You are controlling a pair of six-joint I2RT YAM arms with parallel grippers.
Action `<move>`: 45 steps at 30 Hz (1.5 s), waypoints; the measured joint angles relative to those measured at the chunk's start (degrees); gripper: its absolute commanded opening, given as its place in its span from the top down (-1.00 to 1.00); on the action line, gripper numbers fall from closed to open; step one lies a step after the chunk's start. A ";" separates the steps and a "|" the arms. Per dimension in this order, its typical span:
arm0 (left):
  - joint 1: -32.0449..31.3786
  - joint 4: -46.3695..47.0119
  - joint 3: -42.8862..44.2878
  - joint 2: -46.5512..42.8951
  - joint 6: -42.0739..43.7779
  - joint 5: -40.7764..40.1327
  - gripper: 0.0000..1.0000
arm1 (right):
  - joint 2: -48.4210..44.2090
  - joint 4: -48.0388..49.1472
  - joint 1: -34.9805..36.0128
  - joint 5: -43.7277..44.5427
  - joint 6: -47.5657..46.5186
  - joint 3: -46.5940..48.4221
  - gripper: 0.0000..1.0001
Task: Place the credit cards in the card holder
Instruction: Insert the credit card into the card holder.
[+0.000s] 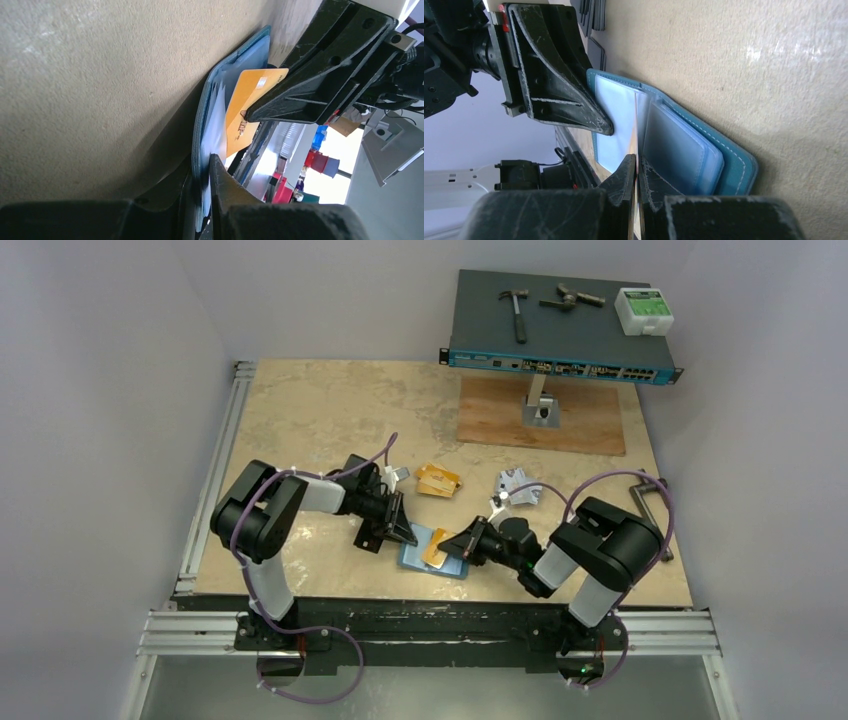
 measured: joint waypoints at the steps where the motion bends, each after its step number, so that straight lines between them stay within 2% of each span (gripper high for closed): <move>1: 0.02 0.44 -0.22 0.02 -0.28 0.13 0.83 | 0.35 0.35 0.11 -0.17 0.11 -0.17 1.00; 11: 0.28 1.60 -0.61 -0.15 -0.46 0.83 0.88 | 0.76 -0.09 0.26 -2.32 0.20 -0.33 1.00; 21: 0.44 2.19 -1.40 -0.85 -0.39 0.37 0.73 | 4.68 1.11 0.24 -6.25 0.24 2.14 1.00; 28: 0.46 2.23 -1.40 -0.85 -0.39 -0.02 0.56 | 5.77 0.87 0.26 -8.07 0.02 3.45 1.00; 33: 0.46 2.23 -1.40 -0.85 -0.42 -0.02 0.55 | 6.49 0.87 0.26 -8.96 -0.24 4.09 1.00; 40: 0.52 2.23 -1.40 -0.85 -0.35 -0.04 0.88 | 6.49 1.01 0.26 -8.92 -0.42 4.09 1.00; 45: 0.66 2.25 -1.40 -0.85 -0.37 0.26 0.90 | 6.49 1.05 0.26 -8.74 -0.44 4.09 1.00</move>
